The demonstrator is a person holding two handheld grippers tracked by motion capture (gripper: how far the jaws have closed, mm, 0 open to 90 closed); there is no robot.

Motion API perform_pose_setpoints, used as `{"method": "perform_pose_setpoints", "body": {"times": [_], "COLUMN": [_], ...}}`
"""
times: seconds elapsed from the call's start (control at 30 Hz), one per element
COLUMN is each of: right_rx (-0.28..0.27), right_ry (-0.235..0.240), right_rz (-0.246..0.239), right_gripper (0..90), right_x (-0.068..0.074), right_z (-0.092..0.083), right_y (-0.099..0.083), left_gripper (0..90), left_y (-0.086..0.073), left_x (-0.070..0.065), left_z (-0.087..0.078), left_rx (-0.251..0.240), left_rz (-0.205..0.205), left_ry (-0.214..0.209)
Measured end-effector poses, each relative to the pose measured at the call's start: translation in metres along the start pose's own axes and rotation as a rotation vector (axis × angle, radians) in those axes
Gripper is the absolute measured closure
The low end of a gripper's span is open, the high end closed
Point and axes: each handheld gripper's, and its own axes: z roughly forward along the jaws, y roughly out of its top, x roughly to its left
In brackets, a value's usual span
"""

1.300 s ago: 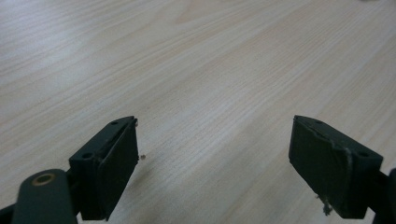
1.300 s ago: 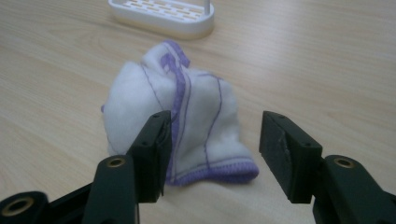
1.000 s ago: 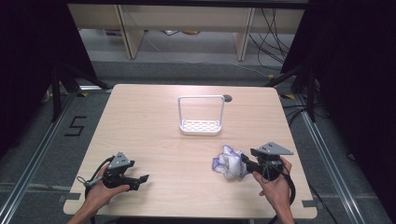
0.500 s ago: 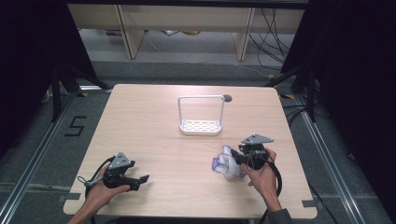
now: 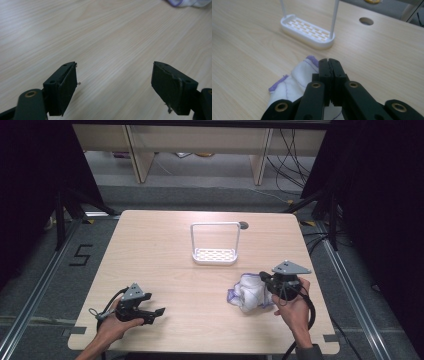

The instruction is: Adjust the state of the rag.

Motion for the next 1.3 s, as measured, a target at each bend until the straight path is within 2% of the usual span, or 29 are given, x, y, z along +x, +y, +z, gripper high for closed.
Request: {"method": "perform_pose_setpoints", "body": {"times": [0.03, 0.07, 0.1, 0.17, 0.2, 0.27, 0.3, 0.33, 0.4, 0.43, 0.47, 0.5, 0.53, 0.57, 0.6, 0.63, 0.67, 0.7, 0.73, 0.8, 0.83, 0.93, 1.0, 1.03, 1.1, 1.13, 1.17, 1.2, 1.3], "right_rx": [-0.003, -0.022, -0.024, -0.043, -0.034, -0.058, -0.040, -0.053, -0.044, -0.044, -0.024, -0.040, -0.051, -0.045, -0.053, -0.033, -0.031, -0.037, -0.031, -0.038, -0.038, -0.043, -0.038, -0.039, -0.024, -0.034, -0.034, -0.041, -0.042], "right_ry": [-0.002, -0.010, -0.016, -0.022, -0.022, -0.039, -0.033, -0.036, -0.035, -0.042, -0.029, -0.039, -0.042, -0.030, -0.041, -0.039, -0.030, -0.033, -0.031, -0.035, -0.035, -0.024, -0.020, -0.024, -0.025, -0.020, -0.020, -0.025, -0.029], "right_rz": [0.029, 0.010, 0.036, 0.025, 0.072, 0.027, 0.035, 0.023, 0.040, 0.058, 0.102, 0.082, 0.099, 0.099, 0.106, 0.118, 0.116, 0.093, 0.107, 0.087, 0.087, 0.095, 0.098, 0.097, 0.121, 0.096, 0.096, 0.088, 0.083], "right_gripper": [89.6, 89.6, 89.6, 89.6, 89.6, 89.6, 89.5, 89.6, 89.5, 89.5, 89.5, 89.5, 89.5, 89.5, 89.4, 89.4, 89.4, 89.4, 89.4, 89.4, 89.4, 89.3, 89.3, 89.3, 89.3, 89.3, 89.3, 89.2, 89.2], "right_x": [0.000, -0.005, -0.006, -0.012, -0.013, -0.018, -0.019, -0.021, -0.024, -0.024, -0.023, -0.026, -0.027, -0.029, -0.029, -0.029, -0.030, -0.033, -0.032, -0.034, -0.034, -0.034, -0.033, -0.033, -0.031, -0.034, -0.034, -0.035, -0.036], "right_z": [-0.004, -0.007, -0.012, -0.015, -0.019, -0.020, -0.022, -0.022, -0.023, -0.023, -0.023, -0.022, -0.020, -0.020, -0.020, -0.021, -0.021, -0.021, -0.021, -0.020, -0.020, -0.017, -0.017, -0.017, -0.020, -0.019, -0.019, -0.019, -0.019], "right_y": [0.001, 0.001, 0.002, 0.002, 0.002, 0.002, 0.002, 0.001, 0.000, -0.001, -0.003, -0.004, -0.005, -0.006, -0.006, -0.007, -0.007, -0.007, -0.007, -0.008, -0.008, -0.008, -0.008, -0.008, -0.007, -0.007, -0.007, -0.007, -0.007], "left_gripper": [20.6, 22.2, 23.6, 24.2, 24.6, 25.2, 25.4, 25.6, 27.1, 28.2, 29.5, 31.5, 35.9, 40.6, 42.4, 44.5, 45.6, 45.9, 46.5, 47.6, 47.6, 46.1, 48.2, 53.4, 60.0, 65.1, 72.9, 72.9, 83.5], "left_y": [0.003, 0.008, 0.012, 0.025, 0.030, 0.039, 0.044, 0.048, 0.056, 0.059, 0.063, 0.065, 0.068, 0.071, 0.071, 0.076, 0.079, 0.080, 0.080, 0.086, 0.086, 0.092, 0.093, 0.094, 0.095, 0.097, 0.097, 0.098, 0.100], "left_x": [-0.004, -0.009, -0.012, -0.027, -0.032, -0.042, -0.047, -0.052, -0.063, -0.068, -0.073, -0.078, -0.082, -0.087, -0.087, -0.095, -0.099, -0.103, -0.103, -0.111, -0.111, -0.116, -0.117, -0.118, -0.121, -0.123, -0.123, -0.124, -0.124], "left_z": [0.003, 0.005, 0.007, 0.019, 0.024, 0.037, 0.044, 0.051, 0.066, 0.072, 0.079, 0.087, 0.093, 0.098, 0.098, 0.109, 0.113, 0.118, 0.118, 0.130, 0.130, 0.149, 0.158, 0.161, 0.166, 0.168, 0.168, 0.170, 0.171], "left_rx": [-0.016, -0.024, -0.023, -0.043, -0.047, -0.049, -0.044, -0.036, -0.035, -0.030, -0.022, -0.021, -0.013, -0.009, -0.009, 0.002, 0.003, -0.011, -0.011, -0.003, -0.003, 0.021, 0.031, 0.035, 0.029, 0.053, 0.053, 0.058, 0.066], "left_rz": [0.008, 0.029, 0.046, 0.072, 0.083, 0.108, 0.121, 0.137, 0.157, 0.178, 0.190, 0.210, 0.245, 0.263, 0.263, 0.288, 0.291, 0.288, 0.288, 0.304, 0.304, 0.307, 0.316, 0.330, 0.320, 0.344, 0.344, 0.348, 0.332], "left_ry": [-0.008, -0.021, -0.029, -0.066, -0.078, -0.102, -0.112, -0.127, -0.153, -0.158, -0.172, -0.191, -0.207, -0.216, -0.216, -0.241, -0.253, -0.247, -0.247, -0.259, -0.259, -0.237, -0.242, -0.244, -0.246, -0.240, -0.240, -0.239, -0.249]}}
